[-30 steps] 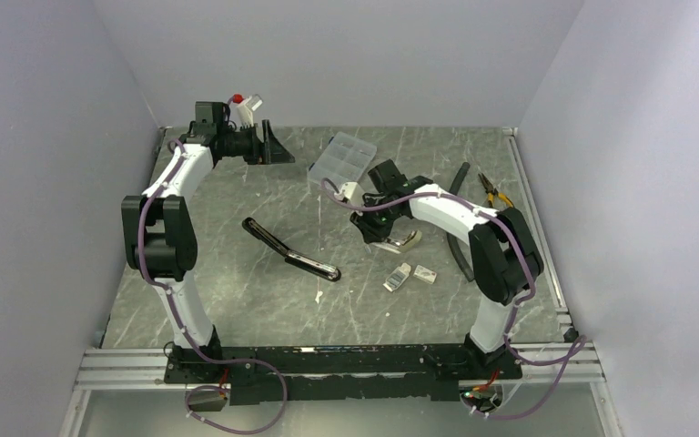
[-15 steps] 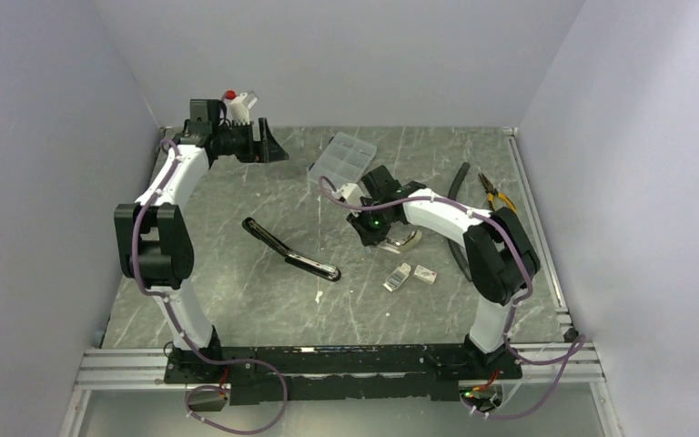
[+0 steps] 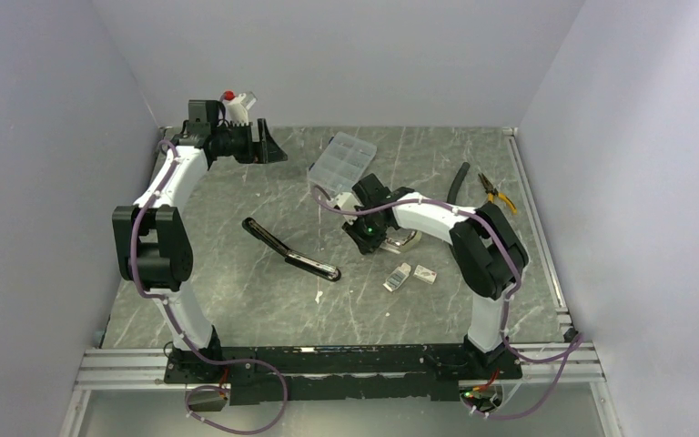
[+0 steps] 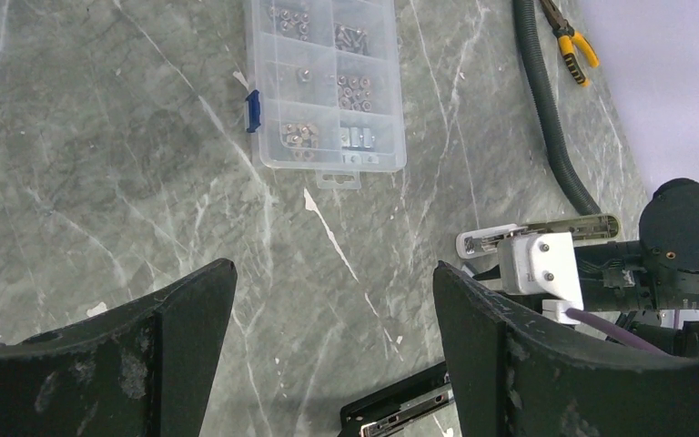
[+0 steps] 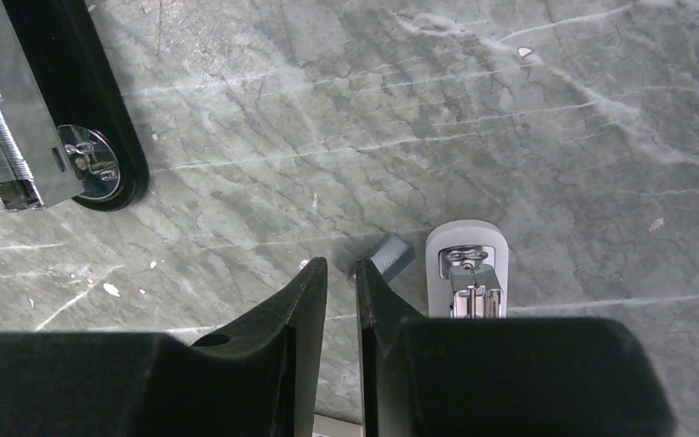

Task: Load the staples into the stapler
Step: Pick up the staple from the center of the board, then install the staple into the stapler.

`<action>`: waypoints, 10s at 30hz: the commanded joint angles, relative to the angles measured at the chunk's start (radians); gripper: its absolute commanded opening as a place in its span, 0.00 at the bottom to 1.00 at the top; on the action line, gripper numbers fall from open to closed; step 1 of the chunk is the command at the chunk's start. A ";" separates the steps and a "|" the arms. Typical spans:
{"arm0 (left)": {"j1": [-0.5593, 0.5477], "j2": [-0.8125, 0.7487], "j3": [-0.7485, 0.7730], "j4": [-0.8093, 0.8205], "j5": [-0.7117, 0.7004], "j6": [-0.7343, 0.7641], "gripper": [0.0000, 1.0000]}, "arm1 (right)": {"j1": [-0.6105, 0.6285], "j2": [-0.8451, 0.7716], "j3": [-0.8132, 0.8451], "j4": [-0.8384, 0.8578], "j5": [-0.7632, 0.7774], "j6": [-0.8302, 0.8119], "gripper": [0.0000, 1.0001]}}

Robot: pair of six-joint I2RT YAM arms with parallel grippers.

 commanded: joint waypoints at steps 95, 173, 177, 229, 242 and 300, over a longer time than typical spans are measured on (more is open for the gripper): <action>0.135 -0.013 -0.008 0.285 0.432 -0.410 0.94 | -0.197 -0.263 0.143 0.171 -0.625 0.103 0.00; -0.425 -0.015 -0.248 1.444 0.275 -0.996 0.24 | -0.401 -0.375 -0.252 1.360 -0.806 1.183 0.00; -0.427 -0.016 -0.251 1.439 0.277 -0.990 0.22 | -0.402 -0.375 -0.252 1.359 -0.805 1.177 0.00; -0.792 0.343 0.324 -0.561 -0.257 1.463 0.16 | -0.840 -0.680 -0.258 0.077 -1.079 -0.023 0.36; -0.794 0.470 0.493 -0.608 -0.312 1.588 0.17 | -0.849 -0.628 -0.223 -0.033 -1.095 -0.127 0.35; -0.773 0.535 0.715 -0.753 -0.168 1.610 0.10 | -0.850 -0.548 -0.200 -0.109 -1.091 -0.208 0.33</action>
